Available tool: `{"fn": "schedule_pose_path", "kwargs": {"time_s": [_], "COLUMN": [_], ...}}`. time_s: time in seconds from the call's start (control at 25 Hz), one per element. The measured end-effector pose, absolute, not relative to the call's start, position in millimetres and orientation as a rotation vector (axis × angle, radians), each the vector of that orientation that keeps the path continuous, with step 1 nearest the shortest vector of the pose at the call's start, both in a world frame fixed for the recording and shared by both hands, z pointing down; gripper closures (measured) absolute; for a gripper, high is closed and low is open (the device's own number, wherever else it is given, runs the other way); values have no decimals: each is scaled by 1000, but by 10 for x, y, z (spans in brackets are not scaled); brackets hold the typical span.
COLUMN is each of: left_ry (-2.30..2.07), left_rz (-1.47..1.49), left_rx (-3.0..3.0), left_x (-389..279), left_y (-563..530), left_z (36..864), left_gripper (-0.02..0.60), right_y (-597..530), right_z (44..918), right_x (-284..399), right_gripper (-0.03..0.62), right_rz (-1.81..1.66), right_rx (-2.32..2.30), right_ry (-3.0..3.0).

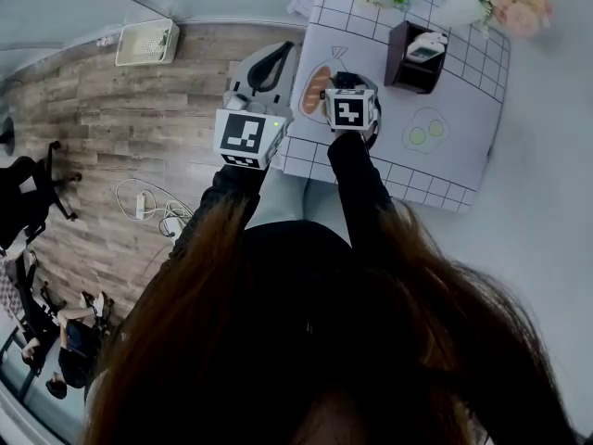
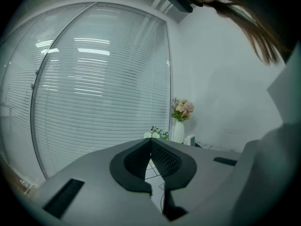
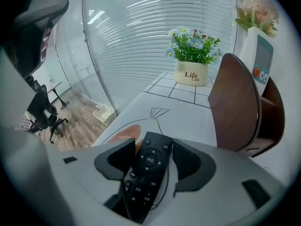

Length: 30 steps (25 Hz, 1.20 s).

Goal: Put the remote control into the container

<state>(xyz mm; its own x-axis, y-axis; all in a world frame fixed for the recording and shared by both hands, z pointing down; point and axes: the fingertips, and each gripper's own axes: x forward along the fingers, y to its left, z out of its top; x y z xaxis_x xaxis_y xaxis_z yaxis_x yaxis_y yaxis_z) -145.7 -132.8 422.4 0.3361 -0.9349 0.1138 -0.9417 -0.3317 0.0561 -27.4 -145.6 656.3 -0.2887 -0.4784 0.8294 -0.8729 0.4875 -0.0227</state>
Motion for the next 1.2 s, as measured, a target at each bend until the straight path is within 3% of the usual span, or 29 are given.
{"fn": "schedule_pose_path", "kwargs": {"time_s": [0.4,1.2], "left_ry": [-1739,-1631], "left_rz": [84,22], "left_rx": [2484,2611], "left_x": [-1382,-695], "left_y": [-1400,-1691], "left_z": [4194,3879], "left_gripper": [572,574], "right_y": [-1477,-1587], "right_z": [6435,4728], "right_x": [-199,605], "right_gripper": [370,395], "right_rz": [608,302], "right_rx": [1146,1490], "right_ry": [-2064,-2463]}}
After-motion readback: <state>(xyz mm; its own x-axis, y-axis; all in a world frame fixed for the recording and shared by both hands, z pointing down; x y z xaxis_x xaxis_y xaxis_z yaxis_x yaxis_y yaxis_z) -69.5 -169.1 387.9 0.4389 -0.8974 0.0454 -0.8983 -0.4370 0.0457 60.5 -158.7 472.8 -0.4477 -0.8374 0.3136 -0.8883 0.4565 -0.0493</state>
